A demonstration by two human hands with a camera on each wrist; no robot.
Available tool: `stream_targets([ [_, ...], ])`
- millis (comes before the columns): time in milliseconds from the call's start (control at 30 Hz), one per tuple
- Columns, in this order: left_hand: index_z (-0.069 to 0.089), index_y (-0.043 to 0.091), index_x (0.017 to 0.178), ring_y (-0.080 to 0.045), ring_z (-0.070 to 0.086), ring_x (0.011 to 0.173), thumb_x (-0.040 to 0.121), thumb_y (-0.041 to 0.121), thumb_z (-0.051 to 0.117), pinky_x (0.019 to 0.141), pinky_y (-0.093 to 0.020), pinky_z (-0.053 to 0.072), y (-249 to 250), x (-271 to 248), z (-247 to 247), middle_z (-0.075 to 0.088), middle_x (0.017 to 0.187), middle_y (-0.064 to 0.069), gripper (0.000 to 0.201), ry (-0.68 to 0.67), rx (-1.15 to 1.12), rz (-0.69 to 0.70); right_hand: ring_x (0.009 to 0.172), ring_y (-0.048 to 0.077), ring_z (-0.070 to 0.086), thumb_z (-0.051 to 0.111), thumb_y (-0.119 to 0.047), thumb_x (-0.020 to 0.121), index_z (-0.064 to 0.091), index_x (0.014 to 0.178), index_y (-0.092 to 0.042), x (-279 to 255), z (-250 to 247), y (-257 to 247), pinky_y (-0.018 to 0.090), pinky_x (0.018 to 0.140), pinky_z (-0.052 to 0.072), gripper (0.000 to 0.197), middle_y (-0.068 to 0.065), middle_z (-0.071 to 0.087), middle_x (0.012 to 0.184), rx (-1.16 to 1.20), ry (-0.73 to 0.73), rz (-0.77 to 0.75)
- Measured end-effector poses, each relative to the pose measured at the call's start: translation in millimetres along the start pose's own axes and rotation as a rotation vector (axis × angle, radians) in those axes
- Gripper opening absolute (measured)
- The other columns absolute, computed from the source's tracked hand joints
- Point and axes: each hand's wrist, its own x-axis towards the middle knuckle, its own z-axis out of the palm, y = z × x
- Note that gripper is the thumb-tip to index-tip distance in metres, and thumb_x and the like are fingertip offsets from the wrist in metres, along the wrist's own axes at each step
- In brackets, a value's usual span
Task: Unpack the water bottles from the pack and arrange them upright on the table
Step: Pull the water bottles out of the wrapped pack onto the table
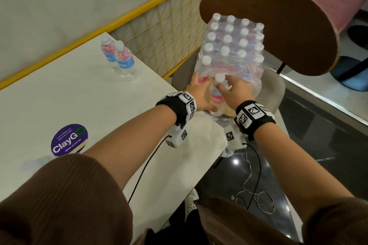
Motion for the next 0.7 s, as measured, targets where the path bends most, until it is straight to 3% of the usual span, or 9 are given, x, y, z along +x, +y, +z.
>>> stream_targets([
  [67, 0.03, 0.022, 0.145, -0.029, 0.037, 0.133, 0.067, 0.027, 0.083, 0.106, -0.033, 0.038, -0.3, -4.5, -3.0, 0.012, 0.151, -0.011, 0.095, 0.015, -0.142, -0.054, 0.083, 0.02, 0.06, 0.057, -0.043, 0.088, 0.066, 0.113, -0.021, -4.4, 9.0, -9.9, 0.031, 0.076, 0.047, 0.035, -0.001, 0.065, 0.088, 0.182, -0.137, 0.008],
  [133, 0.036, 0.022, 0.142, -0.028, 0.052, 0.121, 0.07, 0.017, 0.08, 0.091, -0.029, 0.047, -8.2, -9.2, -9.0, 0.042, 0.141, -0.008, 0.085, -0.002, -0.183, -0.085, 0.088, 0.019, 0.064, 0.06, -0.045, 0.083, 0.069, 0.109, -0.026, -0.8, 17.8, -13.6, 0.034, 0.084, 0.05, 0.034, -0.003, 0.07, 0.094, 0.292, -0.332, 0.07],
  [200, 0.04, 0.022, 0.139, -0.025, 0.061, 0.108, 0.071, 0.016, 0.08, 0.083, -0.029, 0.052, -22.1, -17.4, -12.7, 0.06, 0.125, -0.007, 0.079, -0.019, -0.191, -0.106, 0.098, 0.019, 0.065, 0.06, -0.037, 0.079, 0.071, 0.103, -0.031, 4.6, 24.1, -20.0, 0.037, 0.095, 0.049, 0.027, -0.002, 0.071, 0.105, 0.291, -0.429, 0.15],
  [300, 0.045, 0.018, 0.131, -0.018, 0.059, 0.088, 0.072, 0.017, 0.079, 0.066, -0.025, 0.049, -33.8, -28.4, -15.1, 0.064, 0.115, -0.007, 0.068, 0.034, -0.209, -0.137, 0.092, 0.022, 0.061, 0.052, -0.016, 0.086, 0.067, 0.081, -0.019, 21.5, 32.5, -34.2, 0.027, 0.082, 0.046, 0.016, 0.004, 0.065, 0.083, 0.243, -0.214, 0.217],
  [367, 0.046, 0.018, 0.128, -0.015, 0.057, 0.088, 0.073, 0.022, 0.079, 0.069, -0.022, 0.045, -36.9, -33.9, -17.3, 0.064, 0.113, -0.004, 0.063, 0.094, -0.236, -0.143, 0.101, 0.025, 0.057, 0.05, -0.011, 0.091, 0.063, 0.104, -0.001, 33.1, 31.5, -44.5, 0.03, 0.083, 0.043, 0.021, 0.013, 0.062, 0.098, 0.258, -0.054, 0.308],
  [433, 0.047, 0.019, 0.127, -0.016, 0.059, 0.095, 0.072, 0.026, 0.08, 0.077, -0.023, 0.044, -39.5, -39.1, -22.0, 0.064, 0.115, -0.002, 0.064, 0.097, -0.266, -0.163, 0.104, 0.026, 0.055, 0.049, -0.015, 0.093, 0.055, 0.123, 0.003, 42.6, 27.9, -51.0, 0.032, 0.085, 0.043, 0.036, 0.011, 0.054, 0.104, 0.242, -0.112, 0.342],
  [500, 0.045, 0.02, 0.129, -0.02, 0.06, 0.106, 0.071, 0.029, 0.082, 0.089, -0.026, 0.045, -44.3, -45.7, -27.1, 0.063, 0.12, -0.002, 0.07, 0.05, -0.241, -0.174, 0.103, 0.023, 0.055, 0.049, -0.018, 0.092, 0.055, 0.128, -0.001, 49.3, 25.5, -53.0, 0.028, 0.082, 0.041, 0.04, 0.009, 0.05, 0.102, 0.215, -0.255, 0.324],
  [567, 0.042, 0.019, 0.132, -0.021, 0.057, 0.114, 0.072, 0.034, 0.081, 0.098, -0.029, 0.043, -49.9, -54.1, -32.7, 0.06, 0.125, -0.003, 0.073, -0.003, -0.205, -0.165, 0.106, 0.022, 0.052, 0.049, -0.019, 0.092, 0.054, 0.13, -0.007, 53.8, 23.4, -49.8, 0.028, 0.086, 0.041, 0.04, 0.013, 0.054, 0.114, 0.15, -0.336, 0.3],
  [700, 0.039, 0.016, 0.133, -0.023, 0.052, 0.118, 0.081, 0.037, 0.072, 0.099, -0.028, 0.037, -63.1, -71.7, -41.3, 0.056, 0.127, -0.006, 0.065, -0.084, -0.17, -0.183, 0.114, 0.032, 0.052, 0.053, -0.042, 0.09, 0.047, 0.133, -0.025, 51.9, 16.0, -42.8, 0.045, 0.095, 0.048, 0.047, 0.005, 0.051, 0.127, 0.089, -0.321, 0.365],
])
